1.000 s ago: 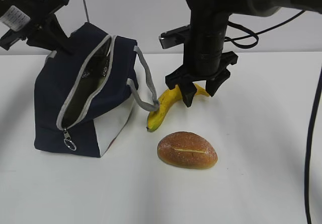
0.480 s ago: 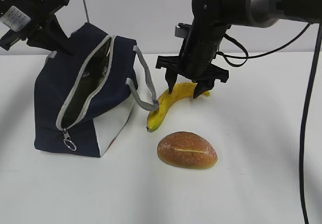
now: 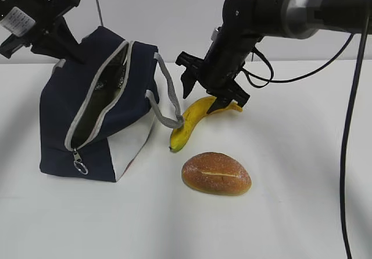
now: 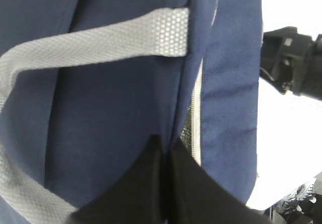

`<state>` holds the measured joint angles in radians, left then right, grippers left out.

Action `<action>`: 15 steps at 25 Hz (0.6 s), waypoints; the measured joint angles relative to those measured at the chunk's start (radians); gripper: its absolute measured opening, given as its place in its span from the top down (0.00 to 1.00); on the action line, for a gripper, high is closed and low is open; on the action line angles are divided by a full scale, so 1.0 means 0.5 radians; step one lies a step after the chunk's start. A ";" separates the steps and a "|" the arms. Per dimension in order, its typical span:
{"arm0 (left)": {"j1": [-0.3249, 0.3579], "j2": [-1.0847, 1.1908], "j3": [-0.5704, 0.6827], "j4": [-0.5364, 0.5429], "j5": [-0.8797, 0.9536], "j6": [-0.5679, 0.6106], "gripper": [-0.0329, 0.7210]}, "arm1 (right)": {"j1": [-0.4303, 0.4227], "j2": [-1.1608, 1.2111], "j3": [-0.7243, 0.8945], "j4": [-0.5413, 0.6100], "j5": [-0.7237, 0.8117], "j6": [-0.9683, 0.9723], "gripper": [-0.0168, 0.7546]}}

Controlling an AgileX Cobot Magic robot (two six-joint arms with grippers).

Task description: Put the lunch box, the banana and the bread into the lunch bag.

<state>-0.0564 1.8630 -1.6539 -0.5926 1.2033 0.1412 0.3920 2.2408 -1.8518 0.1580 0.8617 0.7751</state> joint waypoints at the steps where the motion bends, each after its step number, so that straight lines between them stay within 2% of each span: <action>1: 0.000 0.000 0.000 0.000 0.000 0.000 0.96 | 0.000 0.016 0.000 0.031 -0.015 0.012 0.36; 15: 0.000 0.006 0.000 0.000 0.002 0.002 0.96 | 0.000 0.205 -0.004 0.198 -0.194 0.029 0.36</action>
<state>-0.0564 1.8662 -1.6539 -0.5926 1.2042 0.1422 0.3920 2.3435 -1.8537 0.2572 0.7645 0.7894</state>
